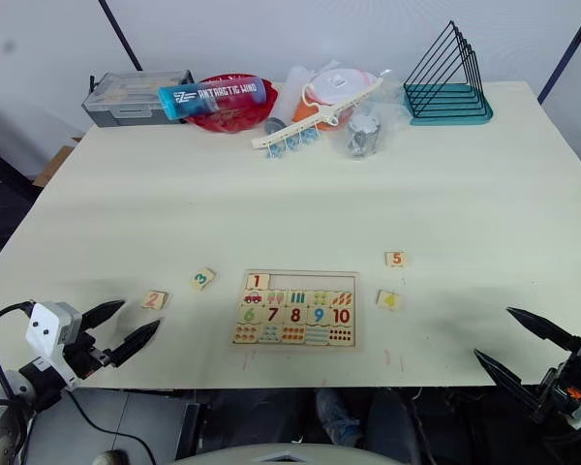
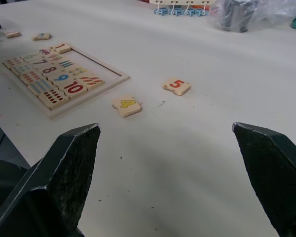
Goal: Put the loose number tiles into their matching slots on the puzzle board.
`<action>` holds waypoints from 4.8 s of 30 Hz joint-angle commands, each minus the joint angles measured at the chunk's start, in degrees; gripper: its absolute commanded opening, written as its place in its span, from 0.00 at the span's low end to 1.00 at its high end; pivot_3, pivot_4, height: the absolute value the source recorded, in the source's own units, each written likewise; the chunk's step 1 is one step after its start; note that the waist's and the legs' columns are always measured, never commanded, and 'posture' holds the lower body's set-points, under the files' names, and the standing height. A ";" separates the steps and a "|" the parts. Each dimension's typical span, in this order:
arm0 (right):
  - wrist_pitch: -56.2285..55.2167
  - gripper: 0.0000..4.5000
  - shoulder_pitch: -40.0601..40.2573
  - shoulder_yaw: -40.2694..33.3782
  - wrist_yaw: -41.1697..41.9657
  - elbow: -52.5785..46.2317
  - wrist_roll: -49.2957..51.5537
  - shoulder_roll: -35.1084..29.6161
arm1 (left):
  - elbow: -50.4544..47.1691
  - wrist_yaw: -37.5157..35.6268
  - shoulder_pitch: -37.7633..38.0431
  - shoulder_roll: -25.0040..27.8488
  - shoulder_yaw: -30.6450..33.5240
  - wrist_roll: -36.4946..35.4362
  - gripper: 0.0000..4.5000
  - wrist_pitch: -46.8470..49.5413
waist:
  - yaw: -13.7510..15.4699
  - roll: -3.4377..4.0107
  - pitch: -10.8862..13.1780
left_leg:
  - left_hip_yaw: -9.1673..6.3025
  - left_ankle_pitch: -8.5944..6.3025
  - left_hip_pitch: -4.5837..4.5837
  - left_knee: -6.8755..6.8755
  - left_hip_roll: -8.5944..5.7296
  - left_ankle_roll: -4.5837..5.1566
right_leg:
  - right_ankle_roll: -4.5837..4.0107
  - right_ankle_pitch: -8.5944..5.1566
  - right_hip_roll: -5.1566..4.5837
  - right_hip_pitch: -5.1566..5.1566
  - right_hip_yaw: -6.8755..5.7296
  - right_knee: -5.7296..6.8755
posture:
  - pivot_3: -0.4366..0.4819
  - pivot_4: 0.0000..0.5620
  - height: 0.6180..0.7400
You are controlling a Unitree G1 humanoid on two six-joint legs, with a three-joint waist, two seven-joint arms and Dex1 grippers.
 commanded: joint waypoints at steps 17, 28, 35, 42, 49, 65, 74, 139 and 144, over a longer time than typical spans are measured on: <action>-0.19 1.00 -3.17 1.34 0.35 -0.01 -0.55 -0.92 | 2.93 -1.57 -2.15 2.08 0.22 0.60 0.99 -2.17 | -0.02 0.02 0.01 | -0.13 0.01 0.00 -0.05 0.04 0.00 | -0.07 -0.03 0.06 0.00 -0.12 0.01 | 0.48 0.27 1.00; 3.66 1.00 -3.70 2.57 2.62 -3.28 2.06 -3.58 | -0.16 1.35 -1.83 -0.14 -1.08 0.11 0.99 -0.51 | 0.03 0.02 0.02 | -0.09 0.02 -0.01 -0.05 0.06 0.00 | -0.08 -0.04 0.04 0.00 -0.13 0.00 | 0.48 0.27 1.00; 5.23 1.00 -5.55 4.68 4.59 -6.80 2.69 -5.68 | -6.24 9.63 -2.34 -4.73 -1.13 -1.57 0.99 5.05 | 0.02 0.00 0.01 | -0.08 0.02 -0.02 -0.05 0.08 0.00 | -0.07 -0.04 0.04 0.00 -0.14 0.00 | 0.48 0.27 1.00; 5.88 1.00 -9.43 6.80 6.78 -6.86 2.88 -7.47 | -11.84 19.94 -1.67 -8.73 -2.46 1.96 0.99 8.86 | 0.04 -0.05 0.01 | 0.97 0.11 -0.19 -0.04 1.02 -0.09 | -0.14 -0.07 0.03 0.11 -0.51 -0.01 | 0.48 0.27 1.00; 5.53 1.00 -13.07 8.88 9.68 -5.00 2.56 -8.05 | -21.08 29.17 1.61 -15.11 -8.52 5.85 0.99 12.45 | 0.20 -0.06 0.01 | 0.99 0.12 -0.22 -0.04 1.05 -0.11 | -0.16 -0.08 0.03 0.14 -0.55 -0.01 | 0.48 0.27 1.00; 3.96 1.00 -16.48 10.20 11.96 -2.06 1.60 -7.37 | -19.38 31.65 -0.40 -14.59 -10.06 8.30 0.87 14.72 | 0.40 -0.03 0.01 | 0.99 0.13 -0.19 -0.04 1.03 -0.10 | -0.16 -0.08 0.03 0.14 -0.54 -0.01 | 0.48 0.27 1.00; 2.54 1.00 -17.31 10.32 12.15 -0.24 1.19 -7.30 | -21.03 33.65 0.21 -16.26 -9.79 7.92 0.33 14.25 | 0.15 -0.02 0.00 | 0.99 0.15 -0.14 -0.10 1.14 -0.15 | -0.22 -0.09 0.16 0.13 -0.54 0.01 | 0.48 0.27 1.00; 8.37 1.00 -17.18 11.22 2.47 -8.18 2.23 -6.84 | 31.27 -40.95 -32.30 21.60 -21.89 2.39 0.99 -25.11 | -0.09 0.06 0.22 | 1.87 0.34 -0.30 -0.35 1.57 -0.12 | -0.66 -0.28 0.35 0.14 -1.19 0.01 | 0.48 0.27 1.00; 7.80 1.00 -17.41 11.19 3.19 -7.94 1.51 -7.21 | 40.44 -40.95 -39.56 23.65 -33.69 1.79 0.99 -32.26 | -0.20 0.05 0.21 | 1.88 0.34 -0.27 -0.38 1.53 -0.11 | -0.66 -0.28 0.33 0.13 -1.13 0.02 | 0.48 0.27 1.00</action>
